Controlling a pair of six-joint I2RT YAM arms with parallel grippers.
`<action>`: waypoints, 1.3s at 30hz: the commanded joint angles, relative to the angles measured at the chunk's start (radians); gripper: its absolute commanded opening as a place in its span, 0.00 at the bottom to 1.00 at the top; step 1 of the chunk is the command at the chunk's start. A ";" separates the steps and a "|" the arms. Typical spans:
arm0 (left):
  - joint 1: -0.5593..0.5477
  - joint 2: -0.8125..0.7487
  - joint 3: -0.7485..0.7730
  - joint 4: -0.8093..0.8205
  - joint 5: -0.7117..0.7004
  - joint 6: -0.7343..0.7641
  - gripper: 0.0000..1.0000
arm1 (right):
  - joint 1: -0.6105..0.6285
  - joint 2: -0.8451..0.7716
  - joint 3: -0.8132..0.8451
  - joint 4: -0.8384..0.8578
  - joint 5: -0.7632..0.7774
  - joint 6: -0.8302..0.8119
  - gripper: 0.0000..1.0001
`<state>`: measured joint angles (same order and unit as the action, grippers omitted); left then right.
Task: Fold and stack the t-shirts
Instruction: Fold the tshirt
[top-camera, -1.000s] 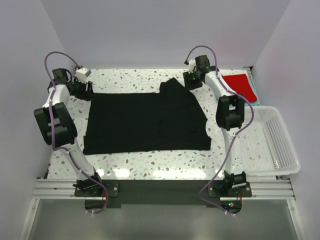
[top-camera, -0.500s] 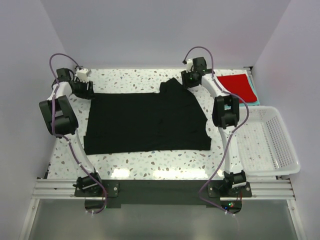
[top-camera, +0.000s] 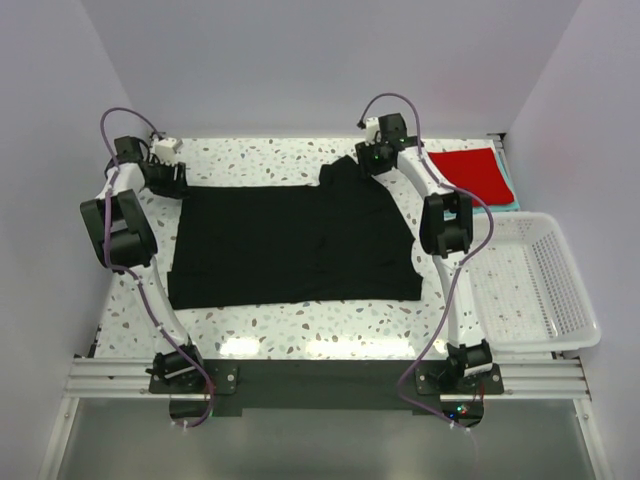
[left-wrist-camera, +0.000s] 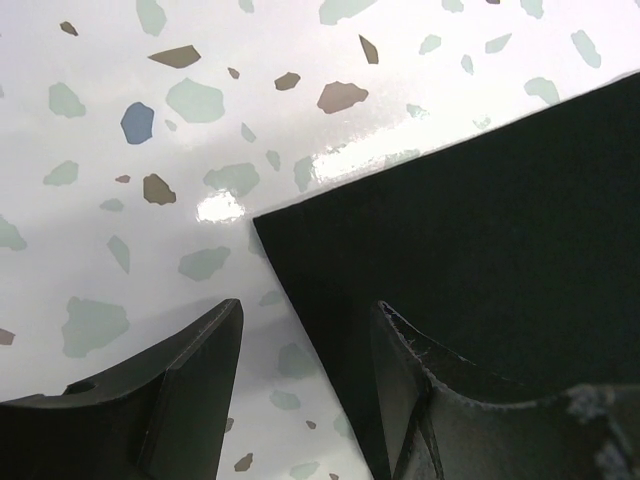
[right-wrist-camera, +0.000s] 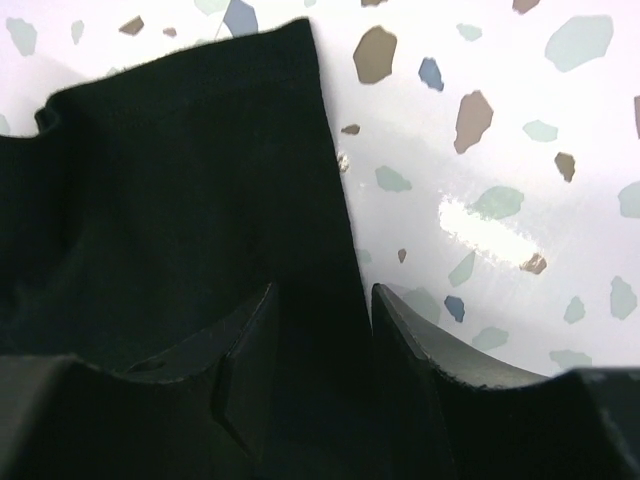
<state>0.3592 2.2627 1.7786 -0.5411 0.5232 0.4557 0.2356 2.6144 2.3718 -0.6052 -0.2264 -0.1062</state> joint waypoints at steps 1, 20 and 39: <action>0.000 0.008 0.059 -0.010 0.000 0.000 0.59 | 0.013 0.032 0.066 -0.105 0.018 -0.036 0.45; -0.005 0.106 0.200 -0.089 0.067 0.124 0.59 | 0.044 0.081 0.072 -0.205 0.091 -0.132 0.00; -0.040 0.231 0.295 -0.114 0.083 0.225 0.50 | 0.042 0.069 0.056 -0.180 0.111 -0.127 0.00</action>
<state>0.3267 2.4485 2.0373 -0.6189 0.5938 0.6556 0.2775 2.6591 2.4680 -0.7166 -0.1490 -0.2214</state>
